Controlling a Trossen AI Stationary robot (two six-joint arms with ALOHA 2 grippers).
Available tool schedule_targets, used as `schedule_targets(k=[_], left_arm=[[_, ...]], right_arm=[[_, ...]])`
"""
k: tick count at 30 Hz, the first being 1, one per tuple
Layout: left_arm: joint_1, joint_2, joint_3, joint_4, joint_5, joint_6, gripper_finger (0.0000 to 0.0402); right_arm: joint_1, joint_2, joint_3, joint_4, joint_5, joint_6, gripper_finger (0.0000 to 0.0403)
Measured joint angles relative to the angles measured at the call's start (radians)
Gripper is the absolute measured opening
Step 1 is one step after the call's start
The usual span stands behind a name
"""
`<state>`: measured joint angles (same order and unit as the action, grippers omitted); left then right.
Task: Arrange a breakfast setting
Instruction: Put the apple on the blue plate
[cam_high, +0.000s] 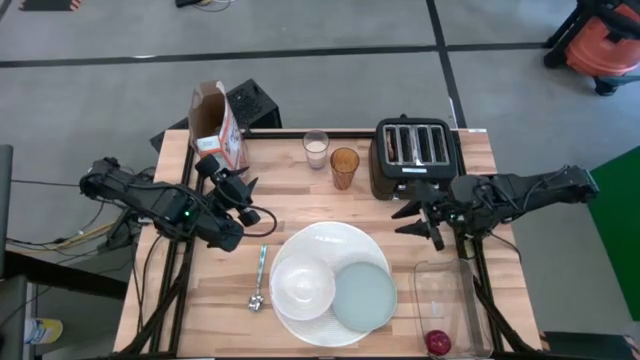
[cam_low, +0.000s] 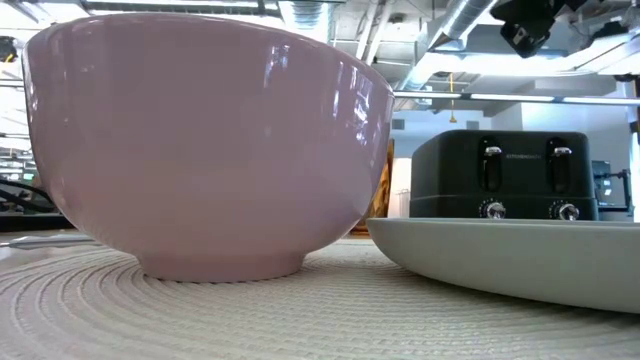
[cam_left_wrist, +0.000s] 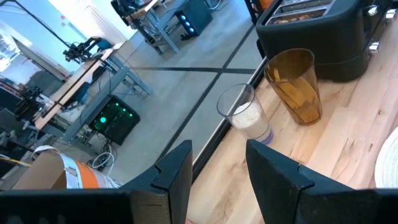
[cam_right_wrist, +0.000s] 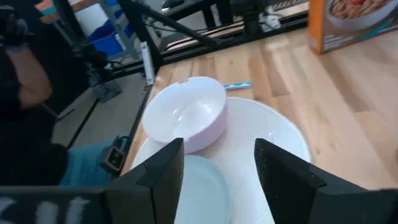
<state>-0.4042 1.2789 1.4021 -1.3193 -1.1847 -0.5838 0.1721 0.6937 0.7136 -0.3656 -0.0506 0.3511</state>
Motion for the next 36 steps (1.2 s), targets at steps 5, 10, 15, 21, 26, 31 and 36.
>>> schedule_targets(k=[5,10,15,21,26,31,36], left_arm=[[0.0,0.0,0.0,0.0,0.0,0.0,0.0139],[0.0,0.0,0.0,0.0,0.0,-0.001,0.0139],[0.0,0.0,0.0,0.0,0.0,-0.001,0.0139],[0.0,0.0,0.0,0.0,0.0,0.001,0.0139],[0.0,0.0,0.0,0.0,0.0,0.007,0.0139],[0.0,0.0,0.0,0.0,0.0,0.0,0.0139],[0.0,0.0,0.0,0.0,0.0,0.001,0.0139]], right_arm=[[-0.005,0.0,0.0,-0.001,-0.043,0.0,0.0275],[-0.005,0.0,0.0,-0.001,-0.054,0.0,0.0346],[-0.005,0.0,0.0,-0.001,-0.06,-0.001,0.0396],[-0.004,0.0,0.0,-0.001,-0.059,-0.001,0.0379],[-0.004,0.0,0.0,-0.001,-0.058,-0.002,0.0378],[-0.004,0.014,0.0,0.075,-0.053,-0.004,0.0378],[-0.004,0.034,0.001,0.156,-0.054,0.081,0.0378]])
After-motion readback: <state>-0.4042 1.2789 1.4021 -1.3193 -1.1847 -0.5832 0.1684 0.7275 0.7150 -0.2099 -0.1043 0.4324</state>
